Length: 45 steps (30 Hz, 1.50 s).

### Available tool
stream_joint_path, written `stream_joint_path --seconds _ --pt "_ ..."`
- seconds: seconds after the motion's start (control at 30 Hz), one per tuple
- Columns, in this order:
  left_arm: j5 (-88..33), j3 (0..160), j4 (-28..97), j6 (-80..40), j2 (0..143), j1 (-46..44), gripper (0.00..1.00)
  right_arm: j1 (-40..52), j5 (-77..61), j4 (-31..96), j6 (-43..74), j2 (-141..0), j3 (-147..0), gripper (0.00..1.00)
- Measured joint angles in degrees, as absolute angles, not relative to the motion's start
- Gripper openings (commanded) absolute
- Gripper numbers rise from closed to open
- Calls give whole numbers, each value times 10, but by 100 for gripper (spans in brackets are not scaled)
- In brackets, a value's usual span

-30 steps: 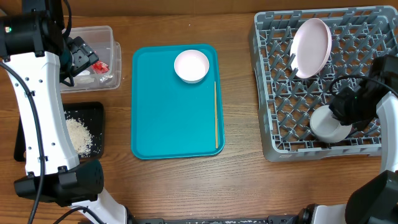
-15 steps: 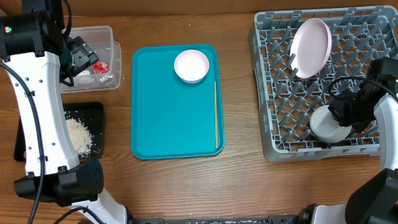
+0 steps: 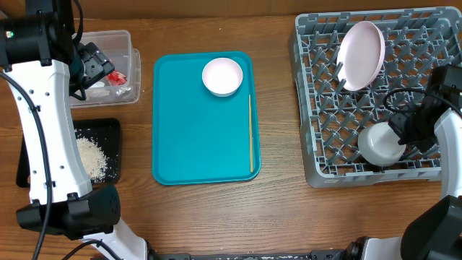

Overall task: Sort waste into correct bins and load items into the dishwasher
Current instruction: 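Lift the right gripper up away from the placed bowl, then reach the right gripper to the white bowl on the teal tray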

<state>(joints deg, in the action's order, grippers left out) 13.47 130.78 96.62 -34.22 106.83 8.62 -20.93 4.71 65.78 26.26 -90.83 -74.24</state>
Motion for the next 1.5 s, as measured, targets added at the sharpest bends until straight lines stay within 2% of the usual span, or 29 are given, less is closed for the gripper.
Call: stream_joint_path --seconds 0.27,0.4,0.43,0.47,0.5,0.57,0.63,0.77,1.03,1.13,1.27,1.5 --pt "135 1308 966 -342 1068 86 100 -211 35 708 280 -899 -804 4" --pt "135 1308 966 -342 1068 86 100 -175 -48 671 254 -856 -811 15" --pt "135 1308 966 -342 1068 86 100 -160 -72 656 246 -843 -813 21" --pt "135 1308 966 -342 1068 86 100 -143 -95 639 242 -830 -814 33" --pt "135 1308 966 -342 1068 86 100 -125 -115 621 237 -818 -817 52" --pt "135 1308 966 -342 1068 86 100 -73 -146 569 229 -798 -819 82" --pt "135 1308 966 -342 1068 86 100 -18 -163 518 224 -792 -823 100" --pt "135 1308 966 -342 1068 86 100 122 -162 390 214 -816 -825 100" --pt "135 1308 966 -342 1068 86 100 289 -112 194 170 -987 -827 100" --pt "135 1308 966 -342 1068 86 100 326 -86 139 148 -1071 -828 100" --pt "135 1308 966 -342 1068 86 100 354 -43 129 116 -1159 -829 100" --pt "135 1308 966 -342 1068 86 100 355 -10 125 46 -1210 -853 100"
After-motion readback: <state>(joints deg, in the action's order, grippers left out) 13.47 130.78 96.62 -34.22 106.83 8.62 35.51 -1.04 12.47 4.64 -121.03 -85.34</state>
